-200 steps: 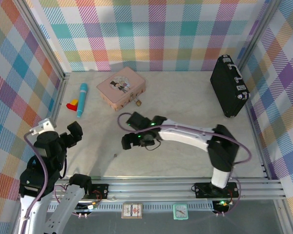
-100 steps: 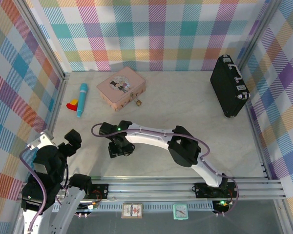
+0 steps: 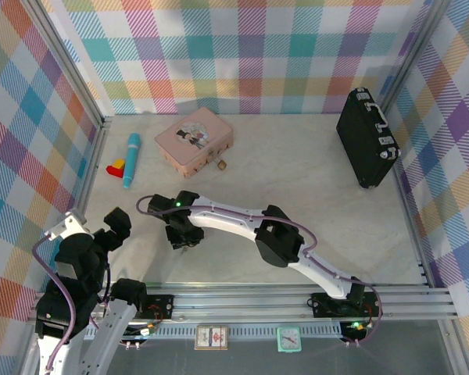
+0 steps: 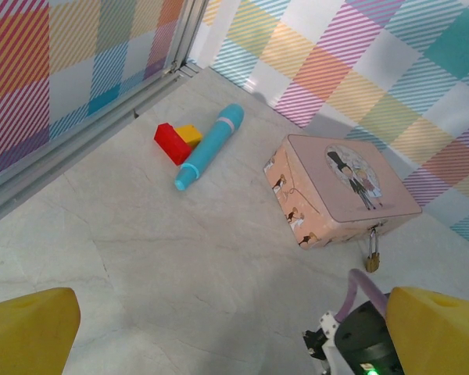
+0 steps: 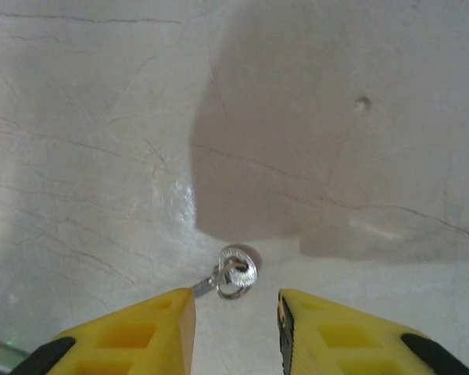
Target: Unlock the padlock with the key
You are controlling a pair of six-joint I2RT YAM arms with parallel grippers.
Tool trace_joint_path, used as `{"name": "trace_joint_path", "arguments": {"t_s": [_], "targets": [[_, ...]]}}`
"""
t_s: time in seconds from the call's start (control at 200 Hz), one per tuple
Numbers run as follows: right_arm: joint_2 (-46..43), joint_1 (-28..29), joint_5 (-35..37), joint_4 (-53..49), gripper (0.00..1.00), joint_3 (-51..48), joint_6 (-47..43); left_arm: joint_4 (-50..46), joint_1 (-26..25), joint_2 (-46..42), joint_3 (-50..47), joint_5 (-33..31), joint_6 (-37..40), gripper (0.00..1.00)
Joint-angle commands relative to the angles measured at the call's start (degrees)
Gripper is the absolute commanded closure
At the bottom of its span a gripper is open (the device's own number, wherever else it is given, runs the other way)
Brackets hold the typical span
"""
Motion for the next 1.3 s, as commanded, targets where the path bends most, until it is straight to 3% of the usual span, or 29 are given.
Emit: {"name": "trace_joint_path", "arguments": {"t_s": [0.0, 0.345, 0.765, 1.295], "targets": [[1.94, 0.51, 0.12, -3.97, 0.68, 2.96, -0.25, 2.01, -0.53, -1.08, -0.42, 0.19, -0.51, 0.0], [3.96, 0.63, -0.64, -4.43, 0.75, 4.52, -0.48, 2.28, -0.88, -1.39, -0.65, 0.26, -0.42, 0.0], [5.33, 0.73, -0.73, -5.47, 0.71, 5.99, -0.76, 2.41, -0.97, -1.55, -0.79, 0.2, -0.42, 0.0], [5.12, 0.79, 0.13, -6.65, 0.84, 5.74, -0.51, 2.39, -1.06, -1.56, -0.82, 0.0, -0.49, 0.0]]}}
